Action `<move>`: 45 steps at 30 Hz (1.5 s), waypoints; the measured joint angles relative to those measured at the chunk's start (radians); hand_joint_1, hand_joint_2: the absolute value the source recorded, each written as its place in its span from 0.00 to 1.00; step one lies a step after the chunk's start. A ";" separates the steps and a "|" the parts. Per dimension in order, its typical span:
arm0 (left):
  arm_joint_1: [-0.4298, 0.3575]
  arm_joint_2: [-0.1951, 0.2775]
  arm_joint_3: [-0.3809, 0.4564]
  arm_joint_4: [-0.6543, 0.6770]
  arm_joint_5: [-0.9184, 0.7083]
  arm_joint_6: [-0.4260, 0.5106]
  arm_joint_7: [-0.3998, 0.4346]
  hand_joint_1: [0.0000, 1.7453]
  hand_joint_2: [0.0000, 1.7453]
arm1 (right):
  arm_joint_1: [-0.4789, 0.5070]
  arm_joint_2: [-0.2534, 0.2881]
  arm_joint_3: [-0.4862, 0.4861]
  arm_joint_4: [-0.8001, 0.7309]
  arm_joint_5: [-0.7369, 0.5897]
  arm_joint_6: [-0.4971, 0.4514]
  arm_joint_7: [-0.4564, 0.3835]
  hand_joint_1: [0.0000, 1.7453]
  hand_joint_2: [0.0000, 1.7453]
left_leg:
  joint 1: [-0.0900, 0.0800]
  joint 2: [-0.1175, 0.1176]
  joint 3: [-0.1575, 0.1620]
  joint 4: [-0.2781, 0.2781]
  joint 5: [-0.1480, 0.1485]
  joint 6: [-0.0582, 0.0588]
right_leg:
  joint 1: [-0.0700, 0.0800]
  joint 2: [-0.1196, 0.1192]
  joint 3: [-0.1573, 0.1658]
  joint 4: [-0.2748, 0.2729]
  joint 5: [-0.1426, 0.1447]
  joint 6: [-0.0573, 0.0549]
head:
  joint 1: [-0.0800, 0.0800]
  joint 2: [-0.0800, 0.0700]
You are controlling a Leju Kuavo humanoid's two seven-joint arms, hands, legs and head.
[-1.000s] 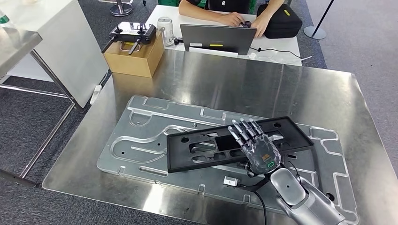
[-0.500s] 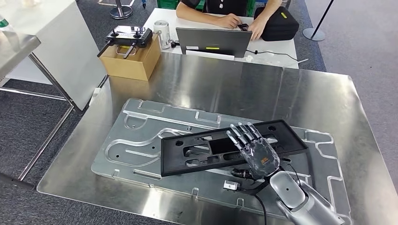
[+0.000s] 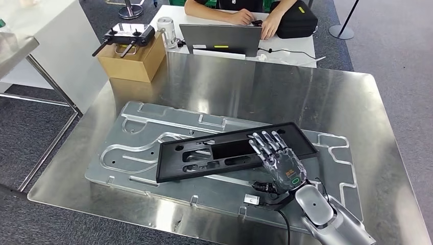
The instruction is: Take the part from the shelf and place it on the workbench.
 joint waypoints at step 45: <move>0.002 -0.018 0.001 0.000 -0.028 0.014 0.009 0.00 0.00 | 0.086 -0.008 -0.134 -0.016 0.001 -0.008 -0.020 0.00 0.00 | -0.019 0.008 -0.086 -0.125 0.177 0.039 | -0.004 -0.006 0.067 0.165 -0.139 0.032 | 0.001 0.000</move>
